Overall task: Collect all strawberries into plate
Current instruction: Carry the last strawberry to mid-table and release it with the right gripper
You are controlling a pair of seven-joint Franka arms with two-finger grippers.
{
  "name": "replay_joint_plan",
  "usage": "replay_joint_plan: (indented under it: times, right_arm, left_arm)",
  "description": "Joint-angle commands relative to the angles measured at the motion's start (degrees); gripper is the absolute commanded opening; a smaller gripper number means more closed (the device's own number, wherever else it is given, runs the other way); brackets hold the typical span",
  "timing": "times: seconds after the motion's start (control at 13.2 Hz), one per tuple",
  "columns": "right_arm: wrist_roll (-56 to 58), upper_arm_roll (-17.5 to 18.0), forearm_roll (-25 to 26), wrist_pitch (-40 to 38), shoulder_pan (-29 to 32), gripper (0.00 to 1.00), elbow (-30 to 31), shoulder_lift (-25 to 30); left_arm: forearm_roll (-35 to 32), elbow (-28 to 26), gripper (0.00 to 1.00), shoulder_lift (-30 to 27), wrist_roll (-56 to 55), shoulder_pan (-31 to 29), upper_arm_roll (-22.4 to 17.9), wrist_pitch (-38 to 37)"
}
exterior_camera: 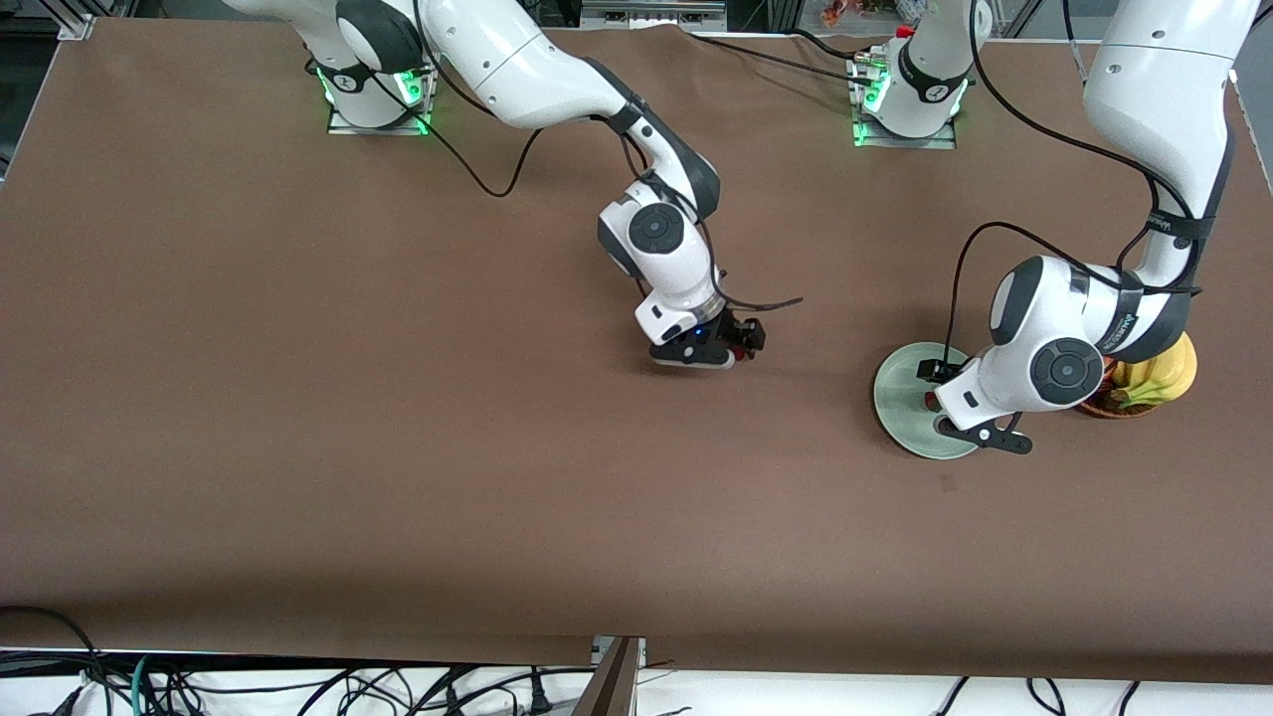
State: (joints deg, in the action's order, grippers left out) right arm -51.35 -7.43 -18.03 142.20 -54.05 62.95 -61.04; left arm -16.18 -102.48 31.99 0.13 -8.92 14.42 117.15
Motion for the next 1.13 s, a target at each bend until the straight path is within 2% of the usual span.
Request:
replay_joint_plan:
  times: [0.0,0.23,0.53,0.68,0.91,1.06]
  right_arm:
    - [6.75,-3.46,0.36,-9.62,1.13,1.0,0.07,5.56]
    - [18.36,-4.7,0.36,-19.82,6.82,1.0,0.07,9.44]
    - [31.2,-6.8,0.45,-32.13,14.13,1.0,0.07,13.75]
    - [36.3,-10.83,0.45,-37.49,15.72,1.0,0.07,15.25]
    - [45.96,-19.35,0.36,-46.11,16.51,1.0,0.15,17.7]
    - [50.81,-20.69,0.53,-50.33,20.01,1.0,0.24,19.81]
  left_arm:
    - [1.67,1.58,1.0,-1.05,-0.31,-0.23,1.13,-3.06]
    - [3.69,2.2,1.0,-2.2,-4.15,-0.05,2.62,-4.03]
    - [3.96,3.34,1.0,-2.11,-17.93,0.3,8.59,-4.12]
    - [3.96,3.69,1.0,-1.93,-25.41,2.05,10.45,-3.86]
    - [4.05,6.41,1.0,-0.27,-36.31,8.02,10.36,-3.42]
    - [4.05,9.57,1.0,1.92,-42.03,11.53,10.36,-3.33]
